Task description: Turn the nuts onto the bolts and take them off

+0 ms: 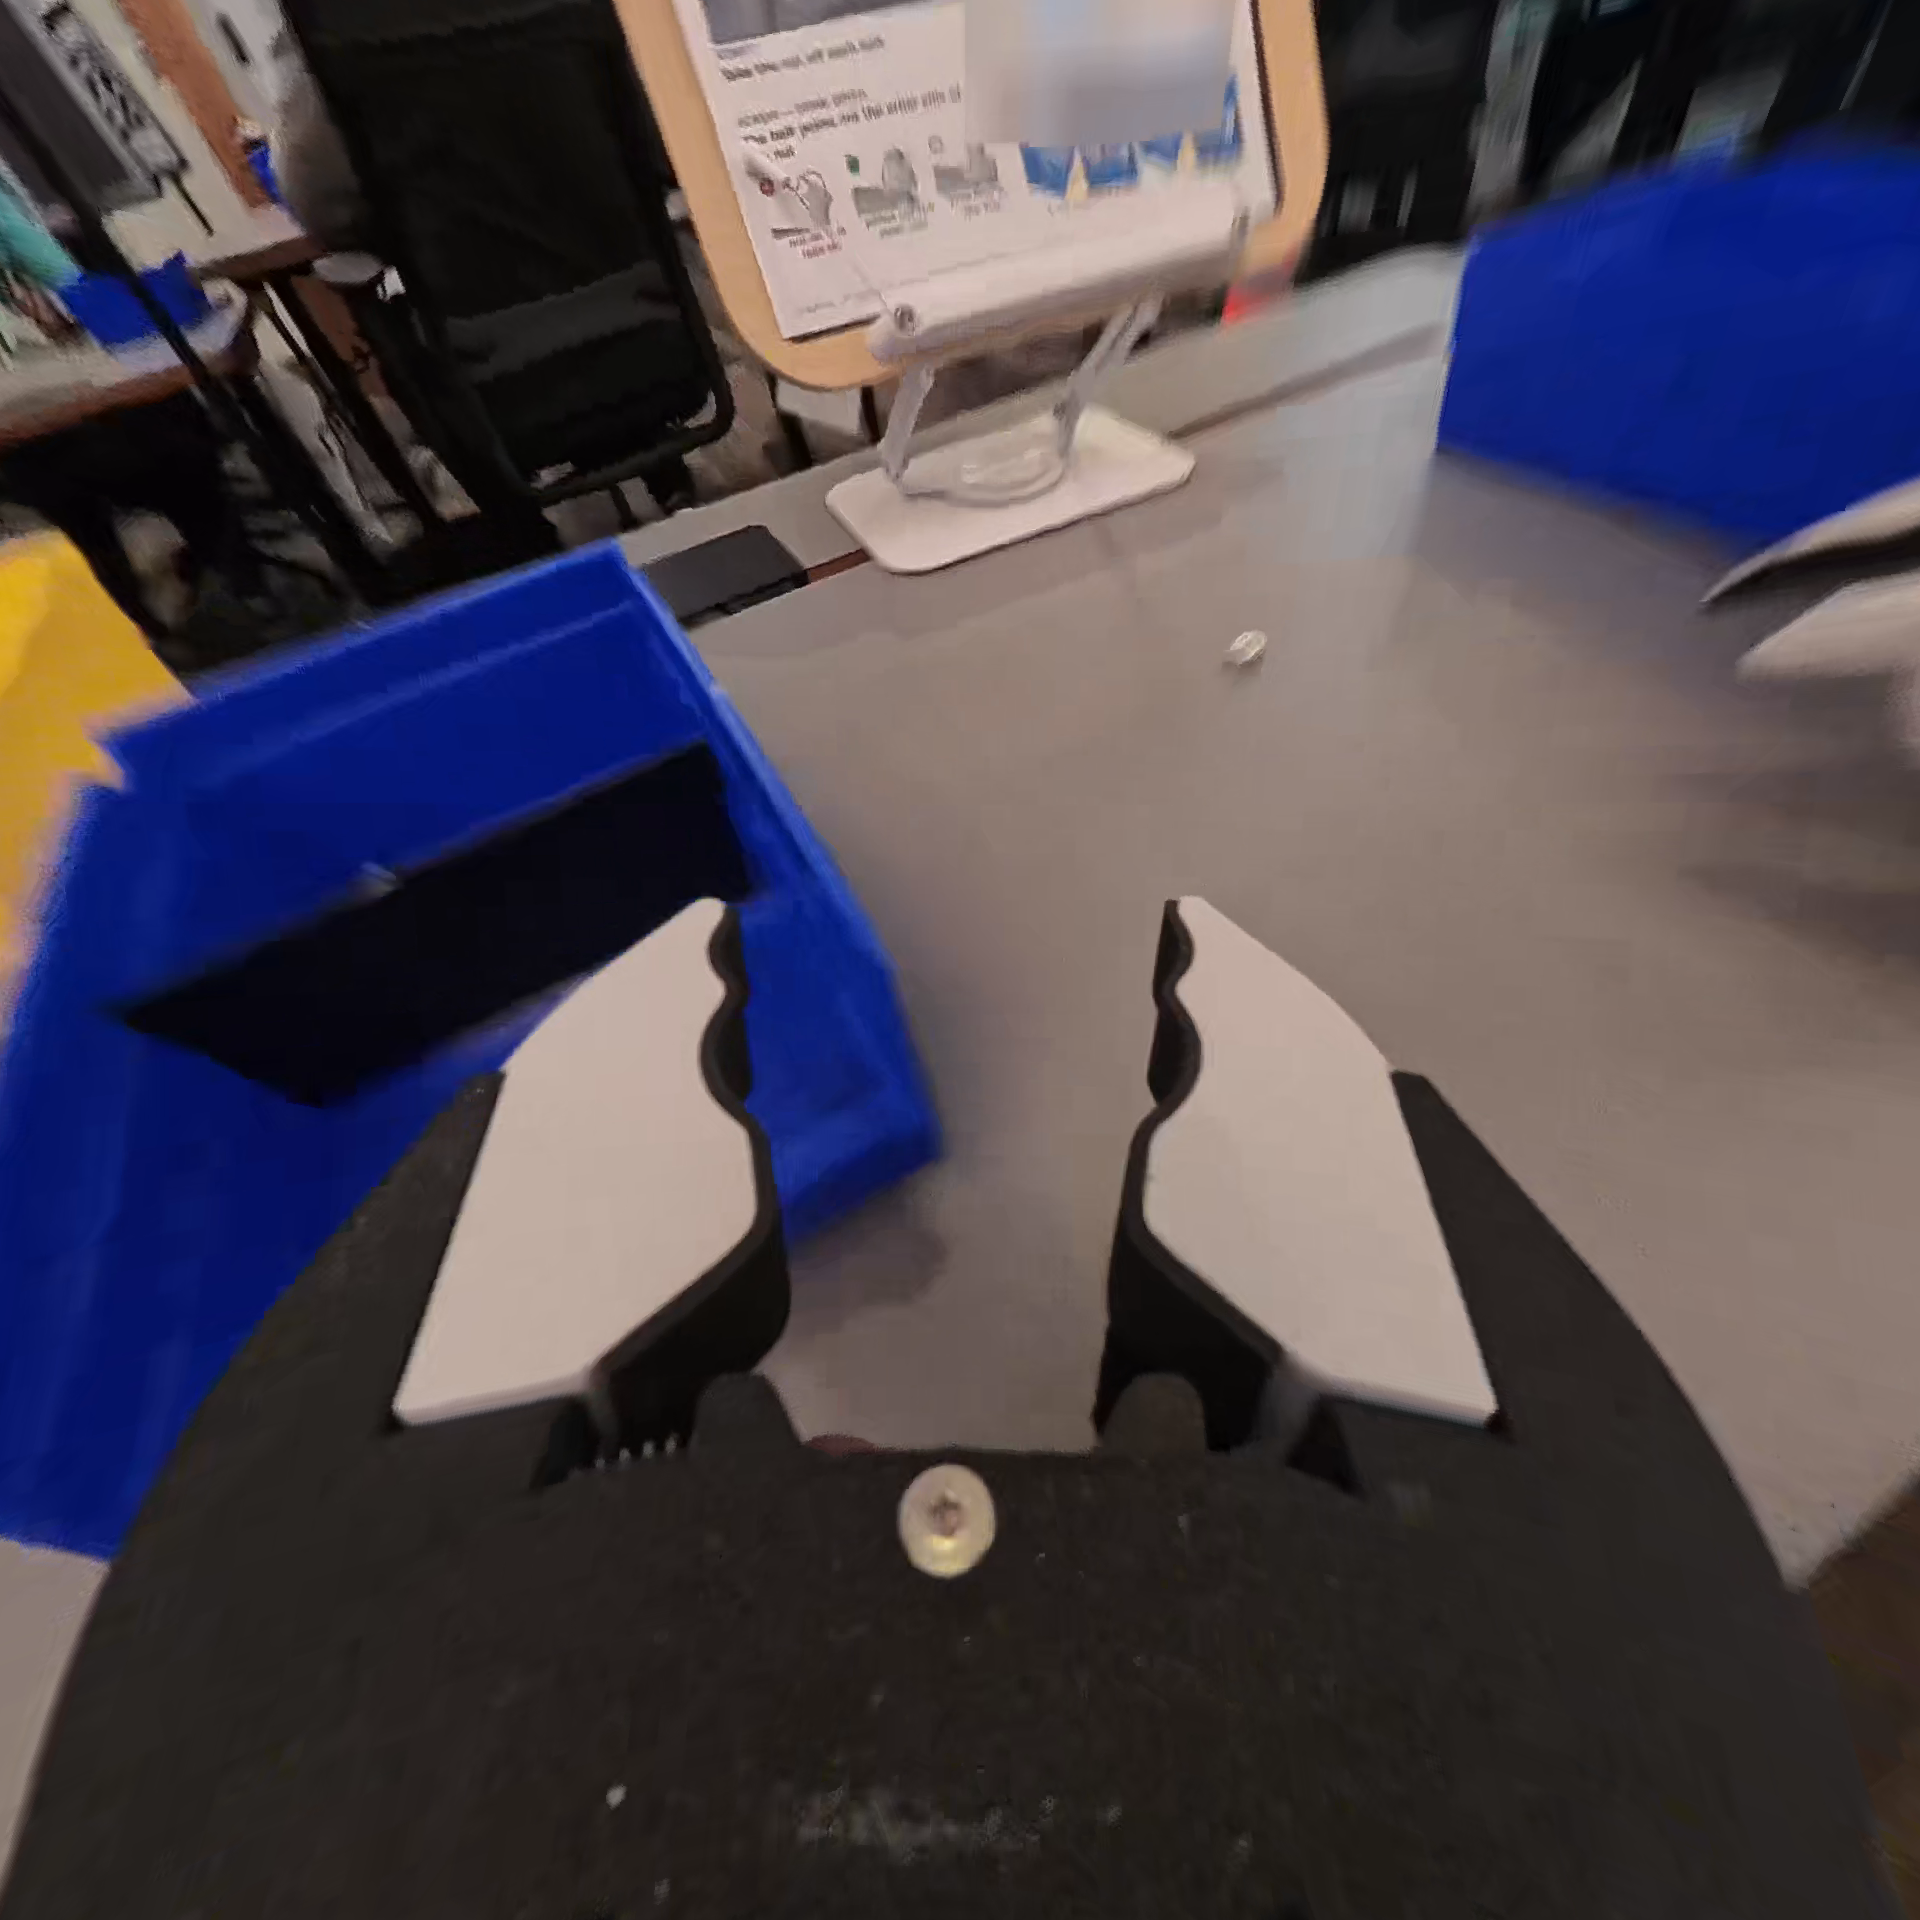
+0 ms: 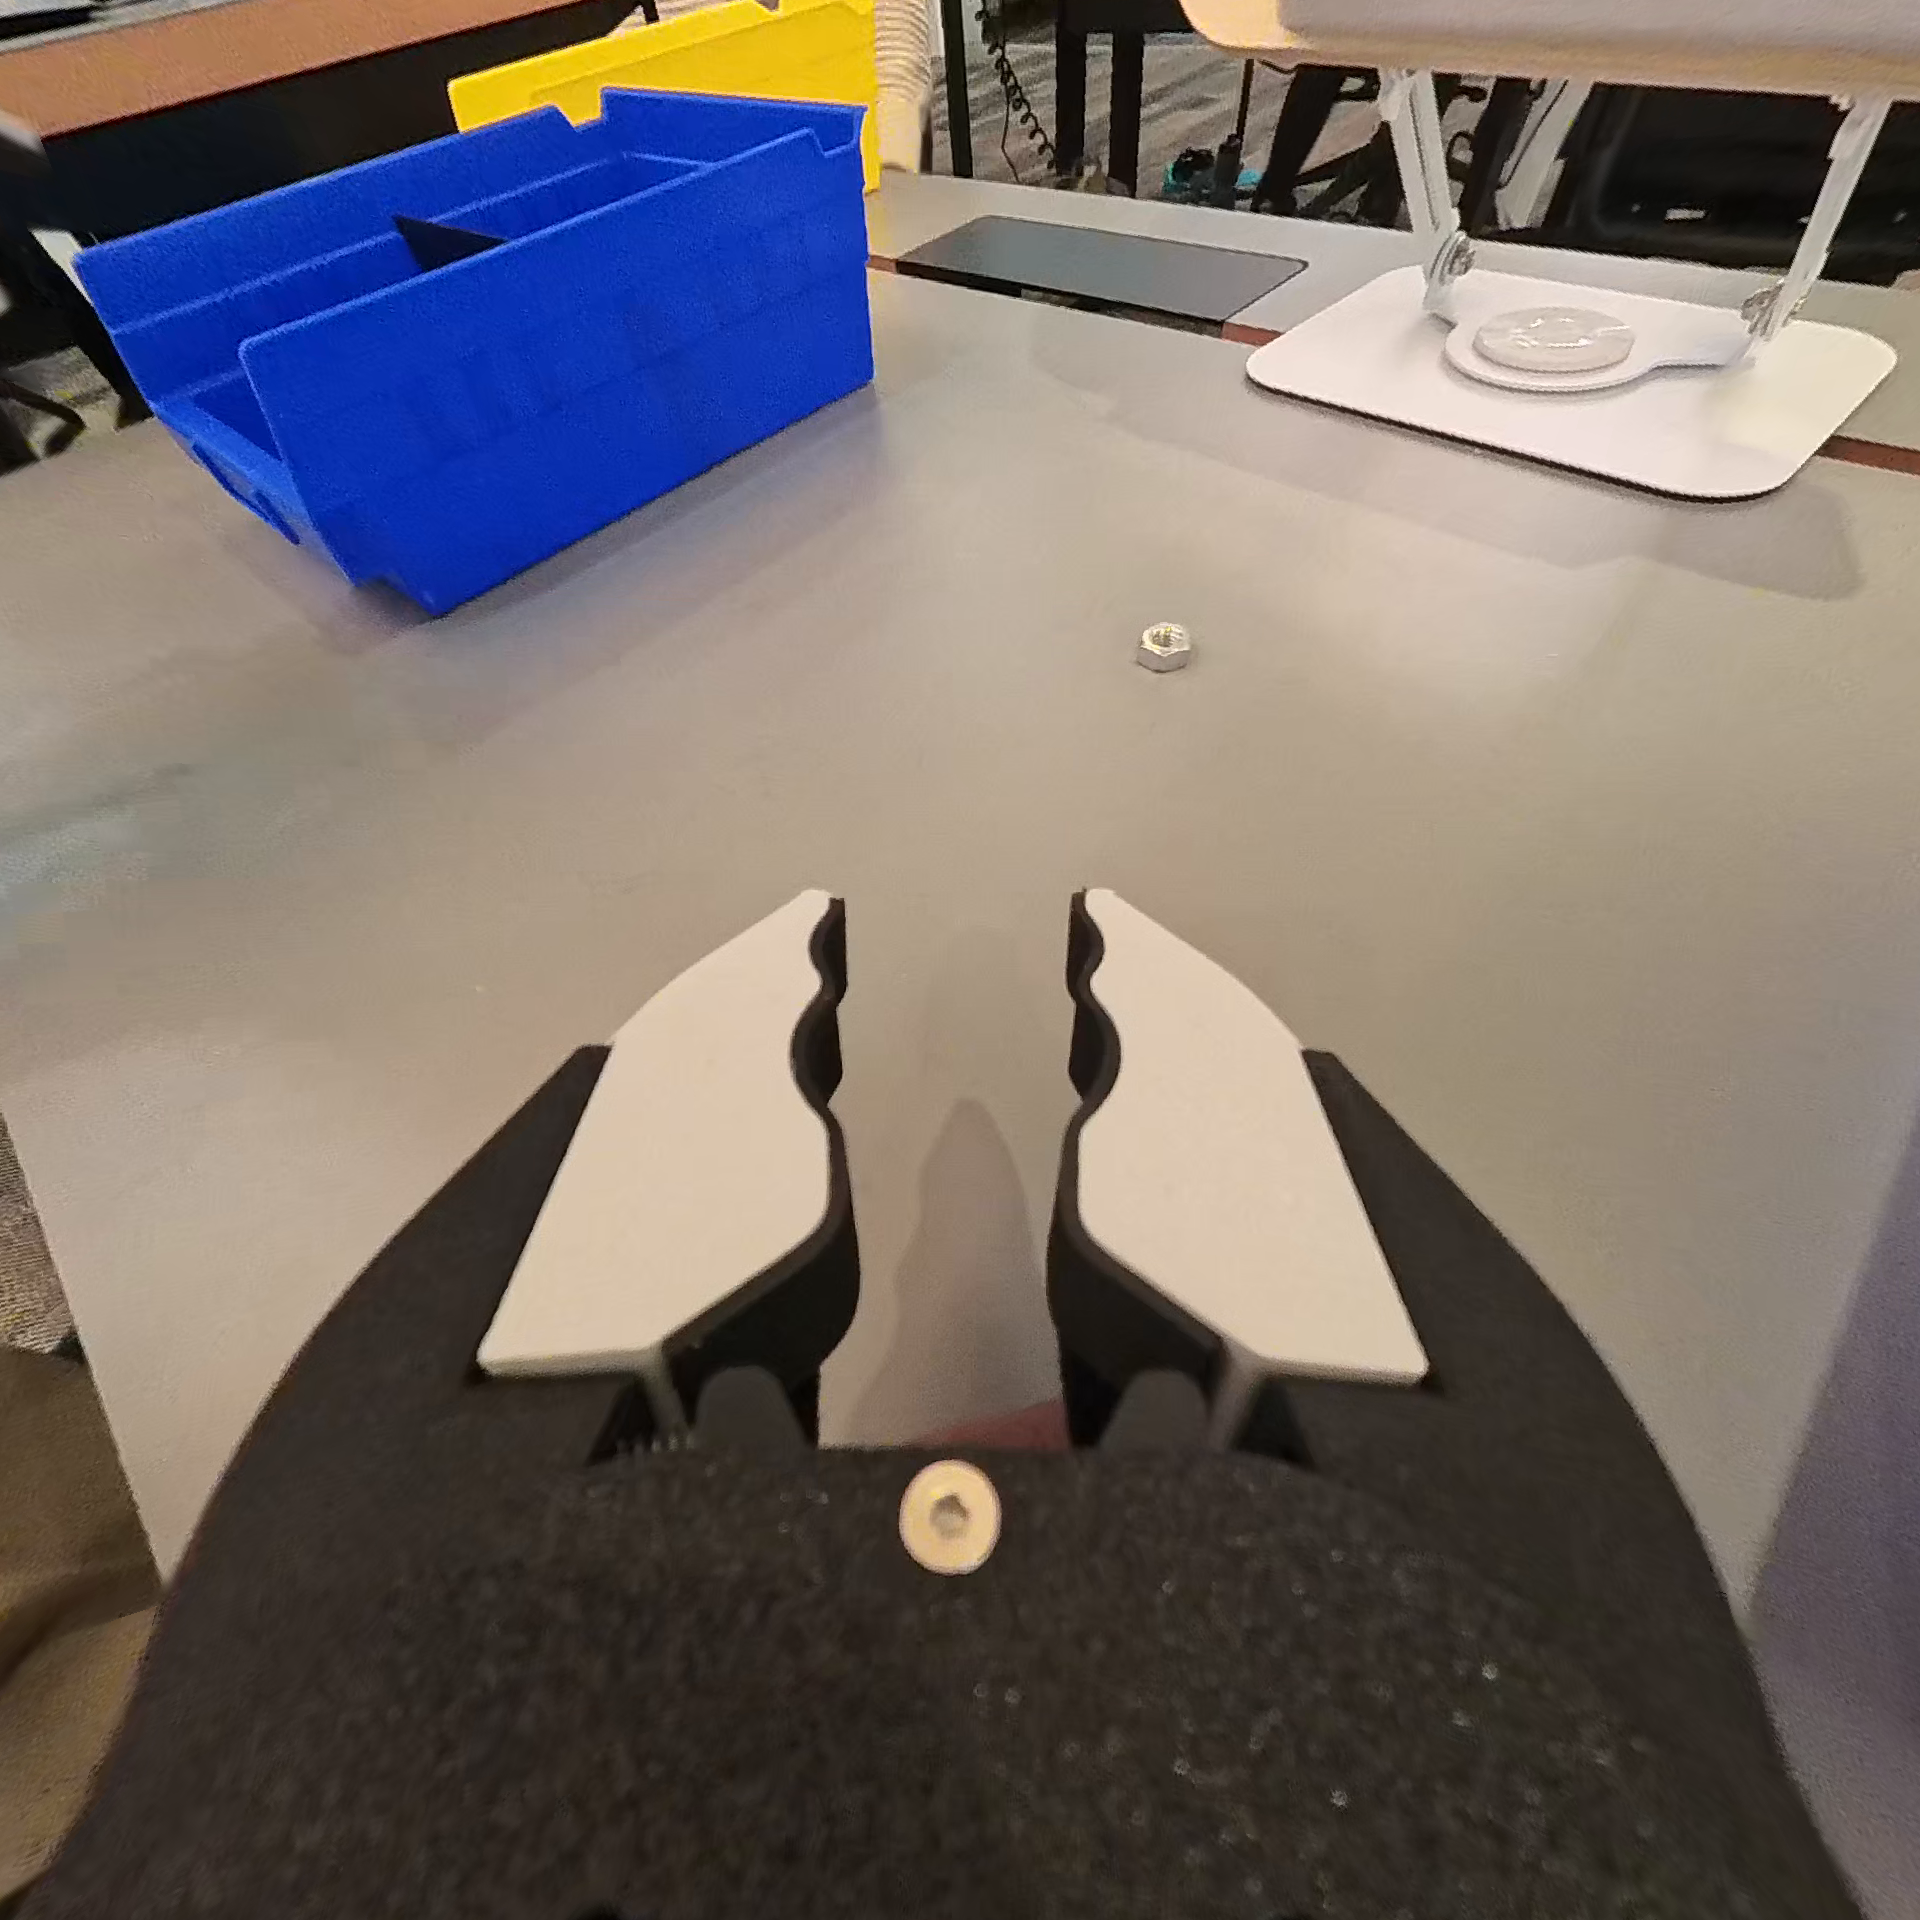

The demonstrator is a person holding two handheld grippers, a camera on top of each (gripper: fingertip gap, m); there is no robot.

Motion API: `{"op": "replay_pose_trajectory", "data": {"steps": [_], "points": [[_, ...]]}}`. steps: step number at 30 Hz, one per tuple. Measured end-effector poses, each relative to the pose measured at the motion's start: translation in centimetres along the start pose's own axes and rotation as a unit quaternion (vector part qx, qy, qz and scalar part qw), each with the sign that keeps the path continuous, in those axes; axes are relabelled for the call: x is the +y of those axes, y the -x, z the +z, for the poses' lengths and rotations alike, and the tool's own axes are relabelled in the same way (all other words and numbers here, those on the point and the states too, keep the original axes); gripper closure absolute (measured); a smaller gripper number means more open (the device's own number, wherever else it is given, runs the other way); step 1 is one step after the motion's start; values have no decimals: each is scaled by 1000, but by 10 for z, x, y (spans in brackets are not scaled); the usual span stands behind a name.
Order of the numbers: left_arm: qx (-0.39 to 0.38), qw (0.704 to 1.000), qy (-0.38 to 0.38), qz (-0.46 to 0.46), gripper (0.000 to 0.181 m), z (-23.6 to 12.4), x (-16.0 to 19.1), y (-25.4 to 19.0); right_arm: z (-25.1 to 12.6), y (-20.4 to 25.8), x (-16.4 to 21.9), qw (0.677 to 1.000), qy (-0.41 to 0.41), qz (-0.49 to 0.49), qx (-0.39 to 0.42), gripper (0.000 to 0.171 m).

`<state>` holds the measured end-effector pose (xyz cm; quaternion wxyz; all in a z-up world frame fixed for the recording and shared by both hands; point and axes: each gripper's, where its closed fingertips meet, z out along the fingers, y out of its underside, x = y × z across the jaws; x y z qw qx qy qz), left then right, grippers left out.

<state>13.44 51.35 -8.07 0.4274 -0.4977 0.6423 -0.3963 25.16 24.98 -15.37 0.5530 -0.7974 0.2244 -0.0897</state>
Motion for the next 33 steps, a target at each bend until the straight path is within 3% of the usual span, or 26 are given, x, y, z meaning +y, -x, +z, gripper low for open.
{"op": "replay_pose_trajectory", "data": {"steps": [2,5,9,13,20,28,33], "points": [[-8,989,57,133,109,9,-13,36,0,1,0,1000,-1,2,-4,131],[20,947,169,272,115,42,-25,102,1,1,1,1000,2,-5,-8,131],[82,843,327,419,125,96,-9,181,2,-1,0,1000,3,-12,-2,131],[164,747,407,500,137,139,22,213,2,-4,-3,1000,-1,-6,11,131],[252,654,501,507,136,170,82,232,-3,-16,-7,999,-9,8,42,131],[292,600,521,533,138,178,111,242,5,-18,-4,998,-10,31,57,131],[311,592,491,558,148,185,117,240,13,-12,1,998,3,25,54,131]]}}
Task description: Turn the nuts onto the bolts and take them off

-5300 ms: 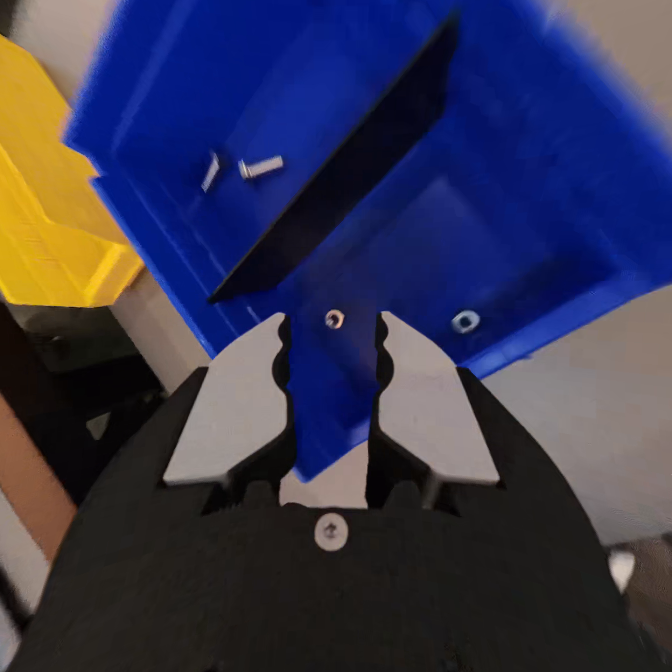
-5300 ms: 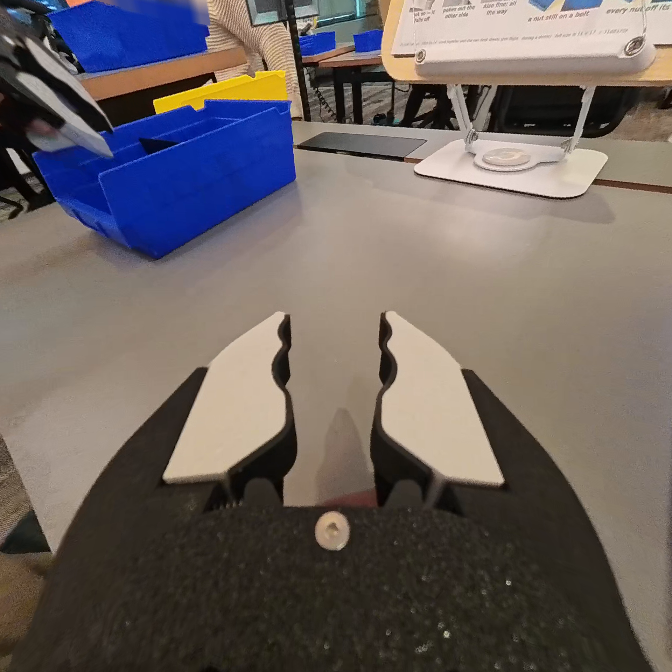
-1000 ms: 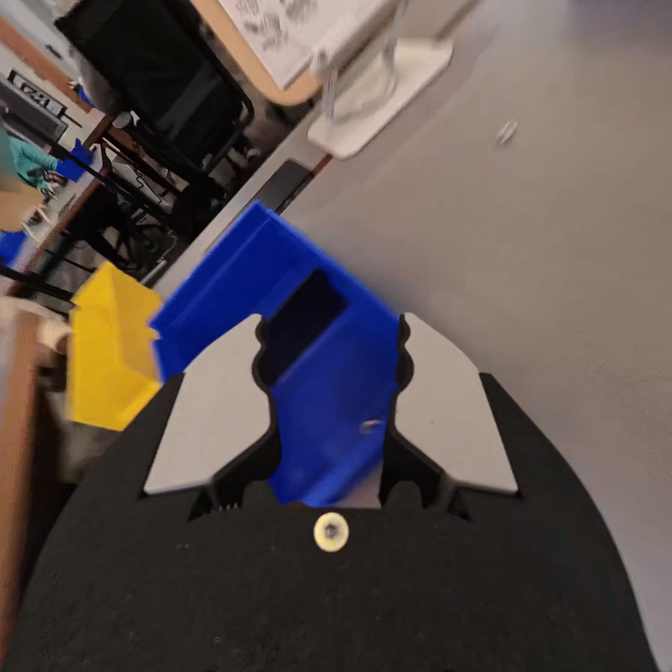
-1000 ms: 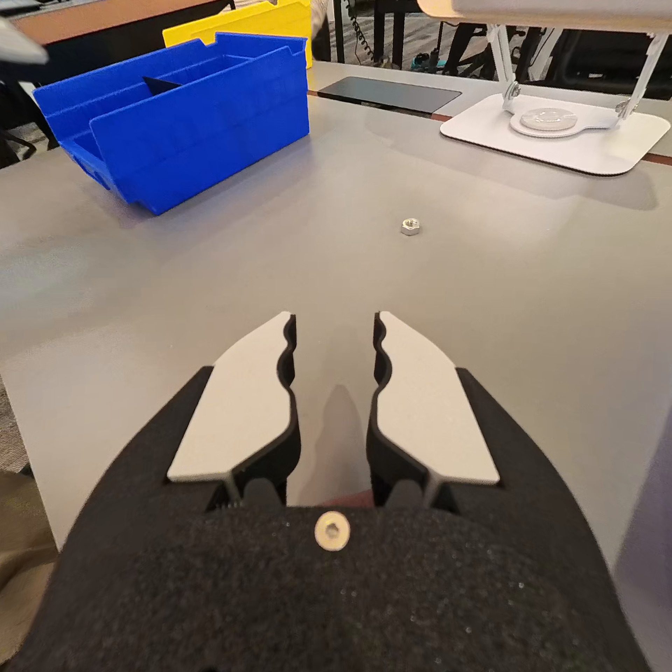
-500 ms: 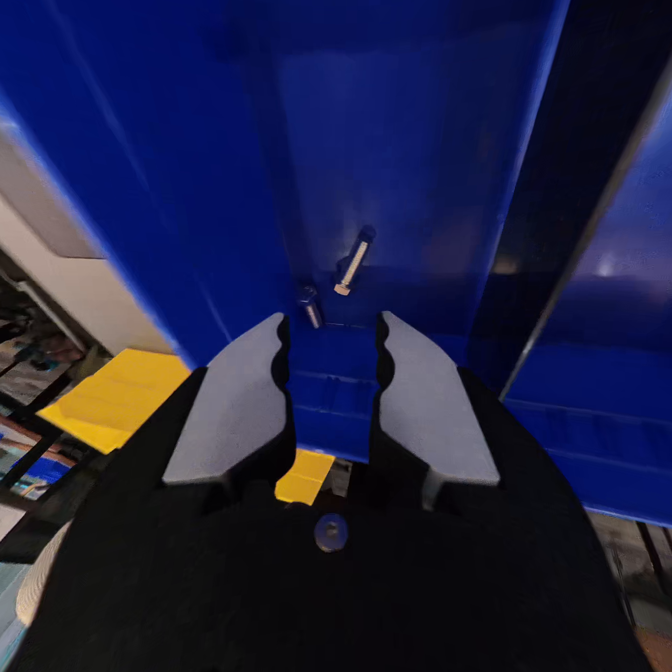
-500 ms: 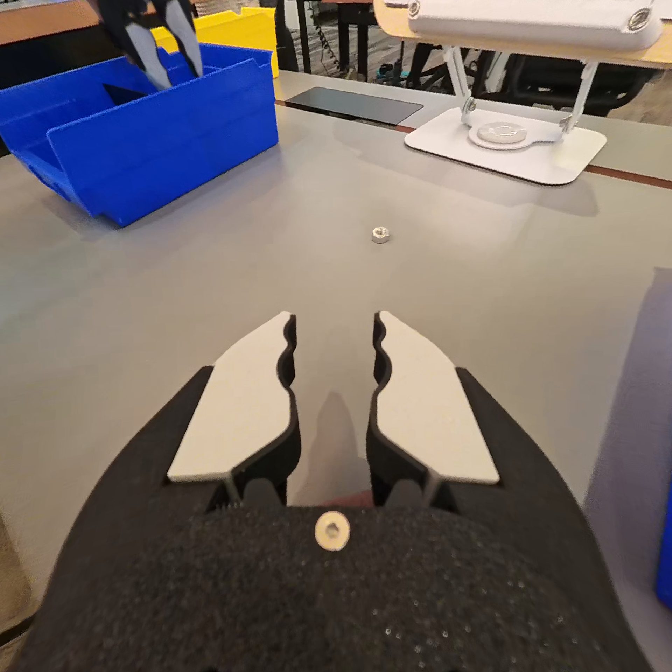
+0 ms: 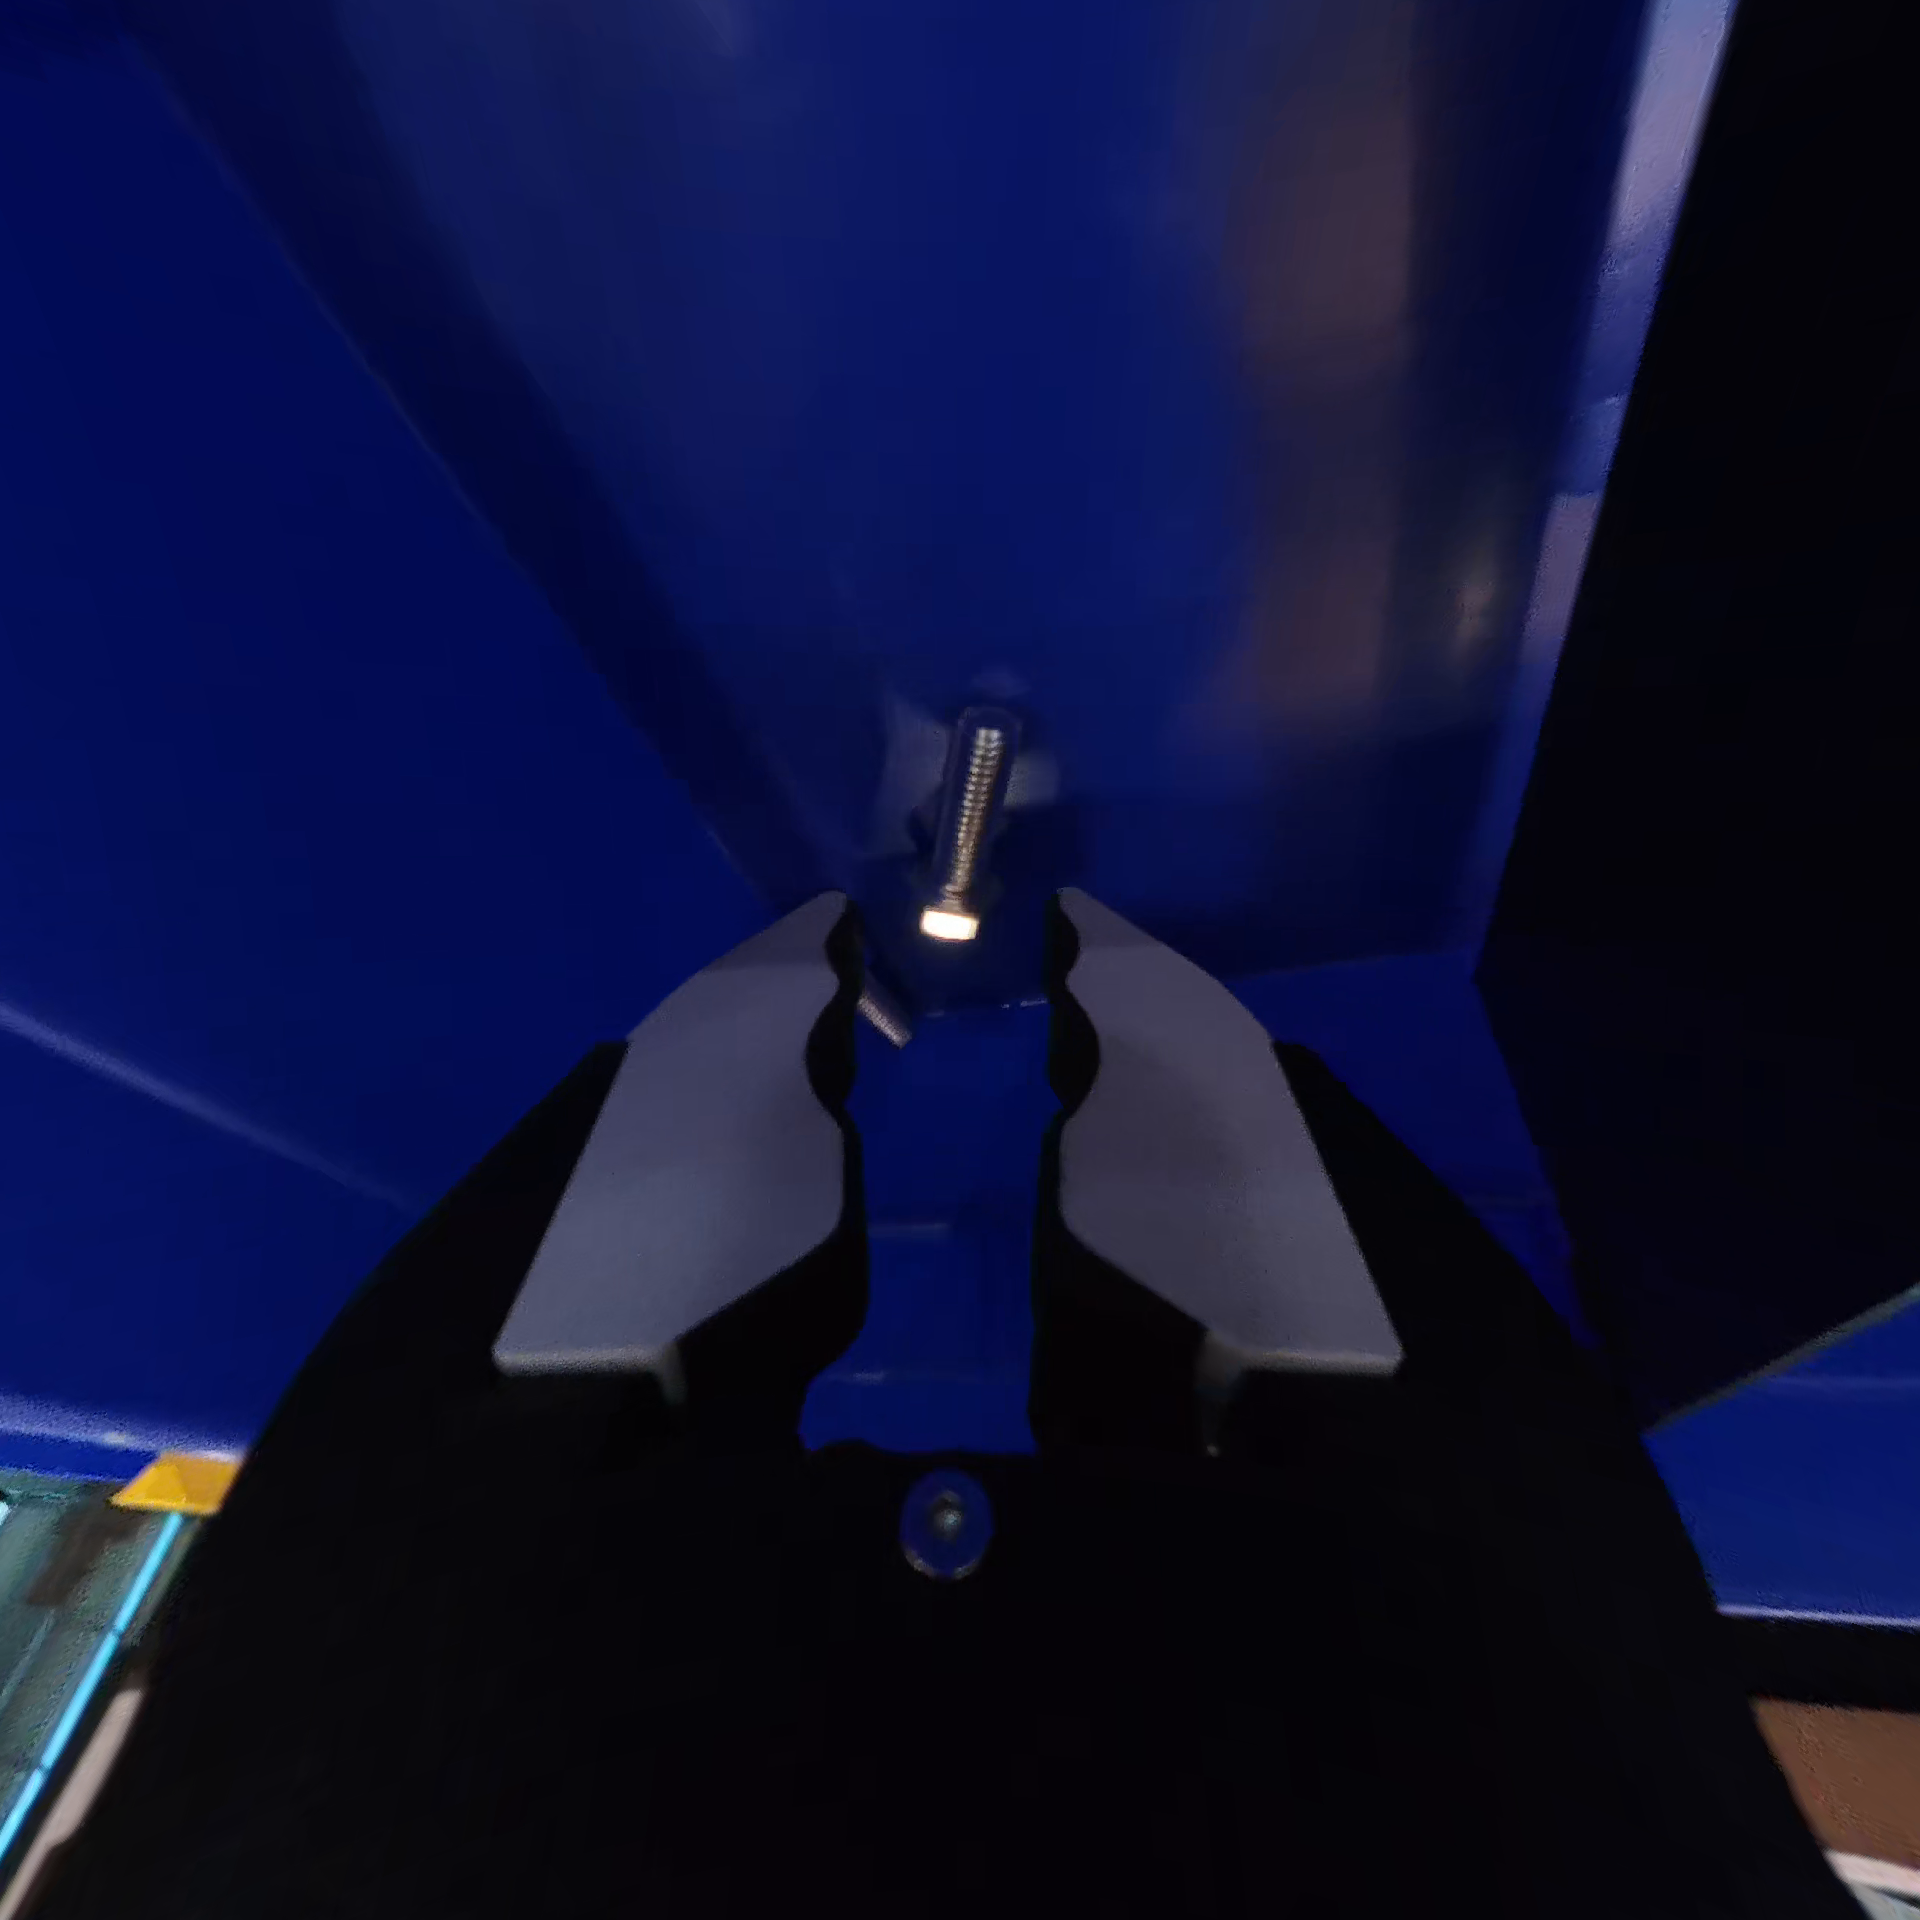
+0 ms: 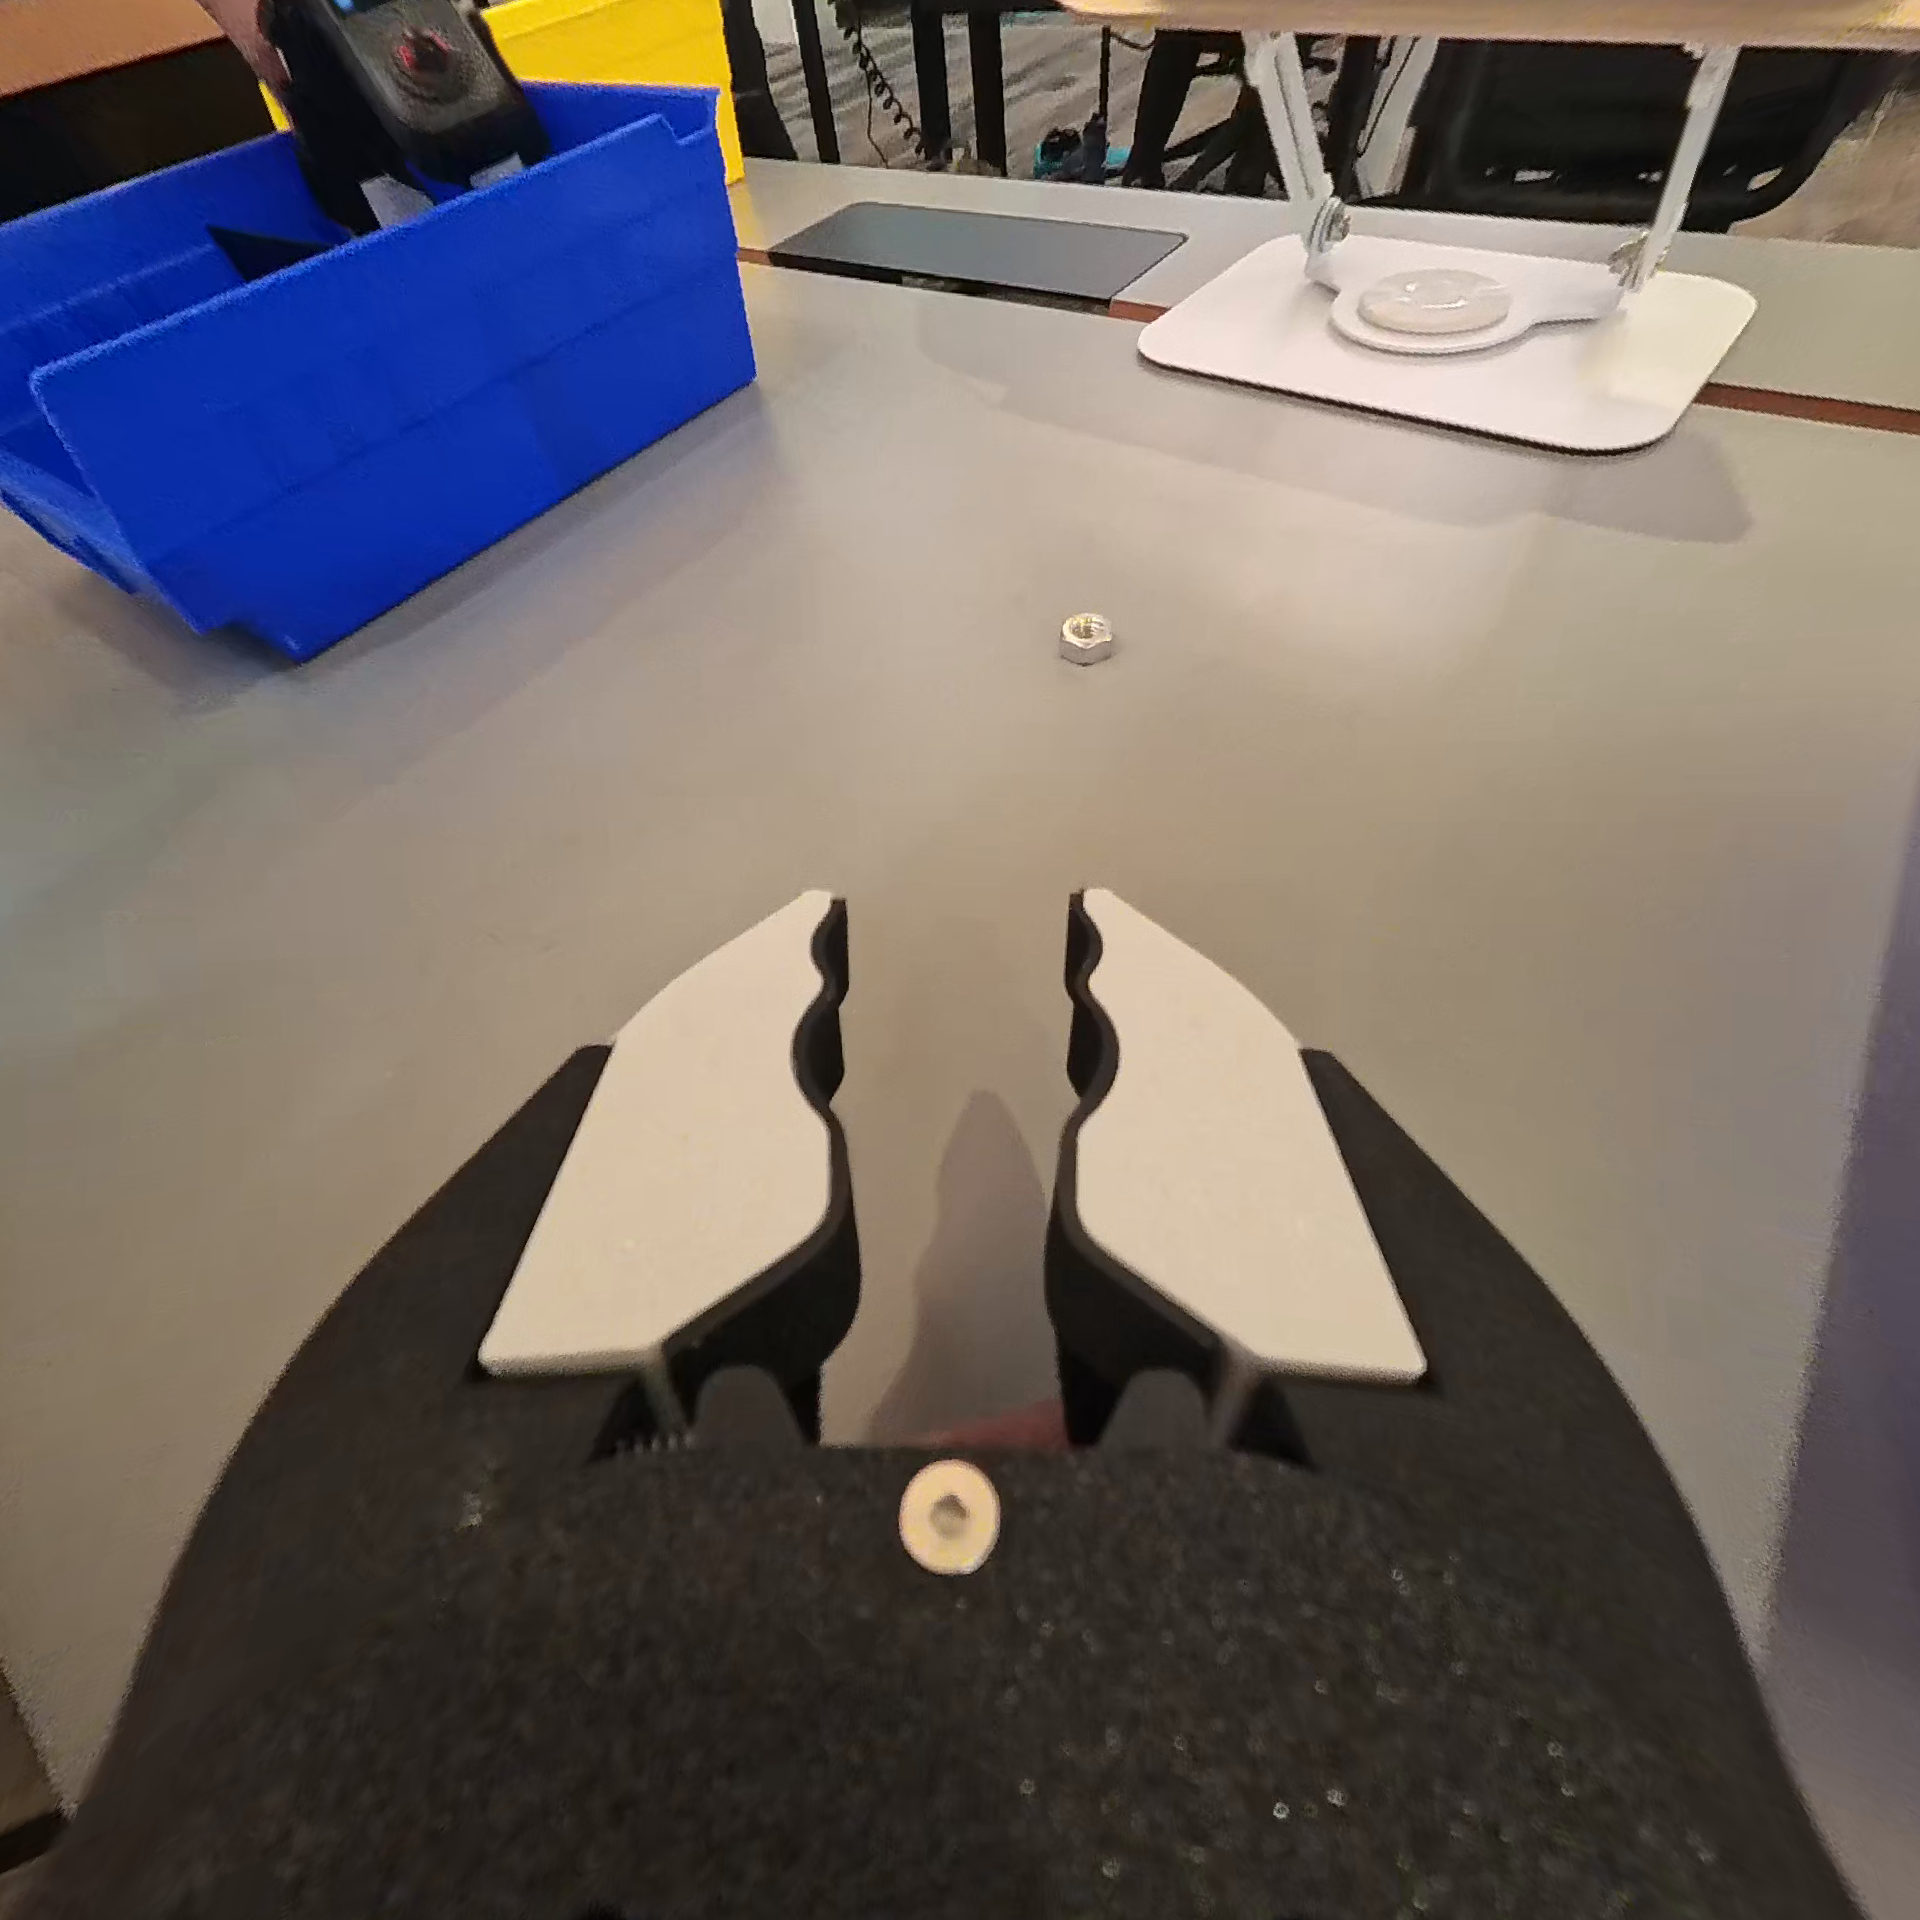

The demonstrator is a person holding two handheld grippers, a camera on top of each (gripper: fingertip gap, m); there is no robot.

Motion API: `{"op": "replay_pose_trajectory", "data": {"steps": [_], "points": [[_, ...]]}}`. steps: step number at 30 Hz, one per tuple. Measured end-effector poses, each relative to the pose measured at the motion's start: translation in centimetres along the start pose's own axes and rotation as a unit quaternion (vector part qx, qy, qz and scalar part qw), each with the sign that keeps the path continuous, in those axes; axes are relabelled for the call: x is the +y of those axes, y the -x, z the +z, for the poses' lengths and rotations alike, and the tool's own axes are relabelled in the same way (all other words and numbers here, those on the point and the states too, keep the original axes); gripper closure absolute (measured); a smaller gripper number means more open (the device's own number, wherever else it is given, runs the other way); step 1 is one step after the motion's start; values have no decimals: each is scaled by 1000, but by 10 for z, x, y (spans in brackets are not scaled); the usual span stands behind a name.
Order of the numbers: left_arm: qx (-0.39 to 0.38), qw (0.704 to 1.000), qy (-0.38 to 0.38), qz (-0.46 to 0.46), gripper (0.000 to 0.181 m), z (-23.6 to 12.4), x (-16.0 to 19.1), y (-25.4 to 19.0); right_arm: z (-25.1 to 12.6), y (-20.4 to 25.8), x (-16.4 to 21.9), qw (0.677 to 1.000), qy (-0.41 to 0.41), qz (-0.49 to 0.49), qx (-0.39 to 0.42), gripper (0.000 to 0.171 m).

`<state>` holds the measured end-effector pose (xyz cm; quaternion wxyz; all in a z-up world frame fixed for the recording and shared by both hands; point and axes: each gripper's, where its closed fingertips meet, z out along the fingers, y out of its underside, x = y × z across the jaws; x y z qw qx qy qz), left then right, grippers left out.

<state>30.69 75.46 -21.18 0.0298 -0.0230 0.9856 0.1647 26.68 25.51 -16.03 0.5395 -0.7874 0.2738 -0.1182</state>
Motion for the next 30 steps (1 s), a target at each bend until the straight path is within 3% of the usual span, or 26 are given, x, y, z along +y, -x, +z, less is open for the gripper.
{"op": "replay_pose_trajectory", "data": {"steps": [30], "points": [[16,999,-8,40,161,6,0,-7,3,2,-9,1000,4,-9,7,132]]}}
